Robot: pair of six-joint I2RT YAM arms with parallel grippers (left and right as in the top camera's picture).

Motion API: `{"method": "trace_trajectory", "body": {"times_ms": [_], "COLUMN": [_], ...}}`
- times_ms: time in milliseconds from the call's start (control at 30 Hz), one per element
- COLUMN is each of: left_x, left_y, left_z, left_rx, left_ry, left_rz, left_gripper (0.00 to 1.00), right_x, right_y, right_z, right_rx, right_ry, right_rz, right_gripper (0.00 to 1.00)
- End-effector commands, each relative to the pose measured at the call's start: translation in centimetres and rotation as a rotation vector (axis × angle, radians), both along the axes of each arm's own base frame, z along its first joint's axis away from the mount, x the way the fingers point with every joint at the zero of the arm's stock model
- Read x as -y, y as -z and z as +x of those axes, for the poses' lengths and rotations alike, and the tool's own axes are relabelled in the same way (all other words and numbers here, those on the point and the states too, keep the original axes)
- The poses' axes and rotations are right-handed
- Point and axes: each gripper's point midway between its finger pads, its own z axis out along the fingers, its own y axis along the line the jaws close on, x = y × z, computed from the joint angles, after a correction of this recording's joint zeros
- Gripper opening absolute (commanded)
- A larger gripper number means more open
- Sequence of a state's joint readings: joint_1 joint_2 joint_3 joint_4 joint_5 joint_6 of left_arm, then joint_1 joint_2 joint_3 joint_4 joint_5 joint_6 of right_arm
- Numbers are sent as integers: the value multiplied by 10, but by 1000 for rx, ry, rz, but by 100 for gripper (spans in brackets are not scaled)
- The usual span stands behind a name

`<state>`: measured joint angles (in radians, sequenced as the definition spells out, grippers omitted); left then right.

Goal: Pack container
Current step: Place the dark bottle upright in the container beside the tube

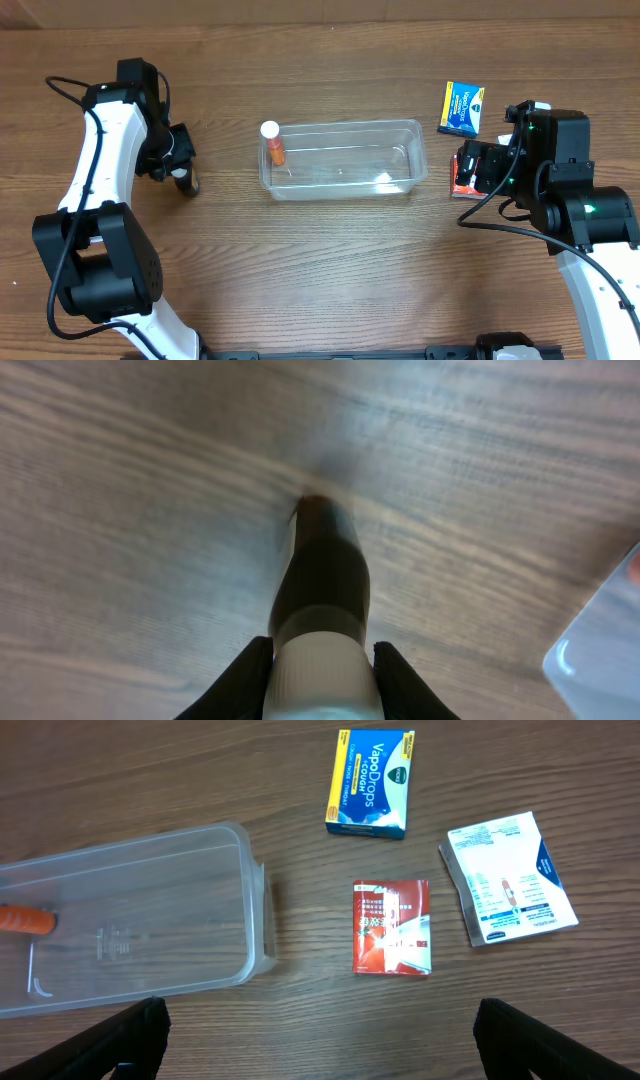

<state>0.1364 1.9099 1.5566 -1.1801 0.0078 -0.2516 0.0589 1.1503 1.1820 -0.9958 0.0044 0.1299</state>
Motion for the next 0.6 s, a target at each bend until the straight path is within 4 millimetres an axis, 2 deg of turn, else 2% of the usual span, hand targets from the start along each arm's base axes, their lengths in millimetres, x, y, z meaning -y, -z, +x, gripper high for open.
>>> {"method": "trace_trajectory", "body": {"times_ms": [0,133,200,300,400,567], "left_x": [18,49,76,116,148,172], "left_y": [-46,-98,-127,-156,-162,-141], "left_z": [14,10,4,-5,-15,-15], "left_rx": [106,196,259,351,370,313], "left_ry": [52,126,186,282,344,400], "left_rz": [1,-6,-18,-33,-24,-15], "left_gripper": [4,4,4,4,4,4], "right_x": [2,2,2,2,2,2], "right_y": [-15,-15,-15,-15,-15,-15], "right_z": [4,4,4,5,4,4], "right_rx": [39,40,40,43,43,43], "right_ry": [5,6,6,6,5,5], "right_rz": [-4,-4,-4,-3,-4,-3], "right_gripper": [100,100,100,100,100,100]}}
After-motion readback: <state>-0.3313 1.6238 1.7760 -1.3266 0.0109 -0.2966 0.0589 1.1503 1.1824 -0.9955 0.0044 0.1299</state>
